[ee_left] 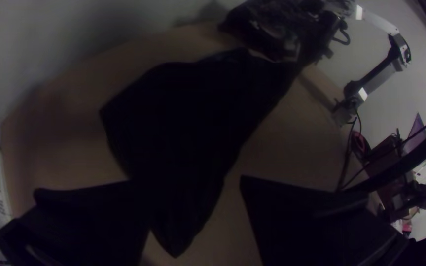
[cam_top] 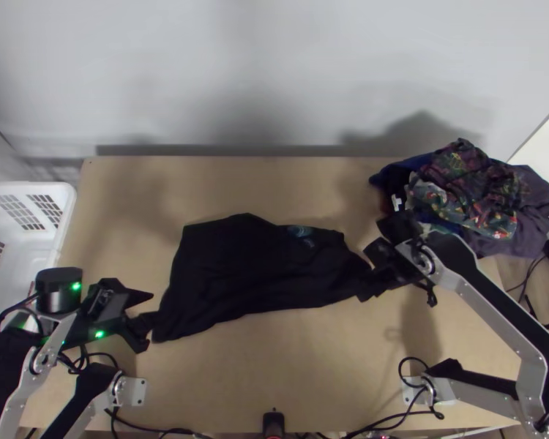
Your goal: Fold the t-shirt
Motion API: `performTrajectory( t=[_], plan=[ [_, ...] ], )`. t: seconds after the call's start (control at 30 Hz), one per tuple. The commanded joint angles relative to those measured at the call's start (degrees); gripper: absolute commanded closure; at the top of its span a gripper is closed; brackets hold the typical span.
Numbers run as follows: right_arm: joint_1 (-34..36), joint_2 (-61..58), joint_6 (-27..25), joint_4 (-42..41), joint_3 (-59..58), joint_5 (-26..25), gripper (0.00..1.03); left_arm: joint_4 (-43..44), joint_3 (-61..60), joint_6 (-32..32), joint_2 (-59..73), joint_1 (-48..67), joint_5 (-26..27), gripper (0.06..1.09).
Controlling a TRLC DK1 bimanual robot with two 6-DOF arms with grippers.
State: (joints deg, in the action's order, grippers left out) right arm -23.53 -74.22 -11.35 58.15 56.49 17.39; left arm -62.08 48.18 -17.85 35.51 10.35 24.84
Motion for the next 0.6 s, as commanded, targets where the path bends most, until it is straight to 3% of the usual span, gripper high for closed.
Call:
performTrajectory(
  t=[0.0,0.23,0.4,0.57],
  plan=[
    [-0.9,-0.1,-0.2,0.1,-2.5,-0.4,1.00,-1.0,3.2,-2.5,4.8,3.5,-0.1,0.16],
    [-2.8,-0.3,1.8,0.1,-1.3,-0.3,1.00,-2.0,3.5,-8.3,17.1,12.9,-4.5,0.16],
    [-2.8,0.0,2.3,0.1,-1.1,-0.4,1.00,-0.6,1.4,-13.6,21.4,19.4,-17.0,0.16],
    [-4.1,-0.4,2.7,0.1,-0.8,-0.3,1.00,5.0,0.1,-18.4,26.5,19.5,-20.4,0.16]
  ],
)
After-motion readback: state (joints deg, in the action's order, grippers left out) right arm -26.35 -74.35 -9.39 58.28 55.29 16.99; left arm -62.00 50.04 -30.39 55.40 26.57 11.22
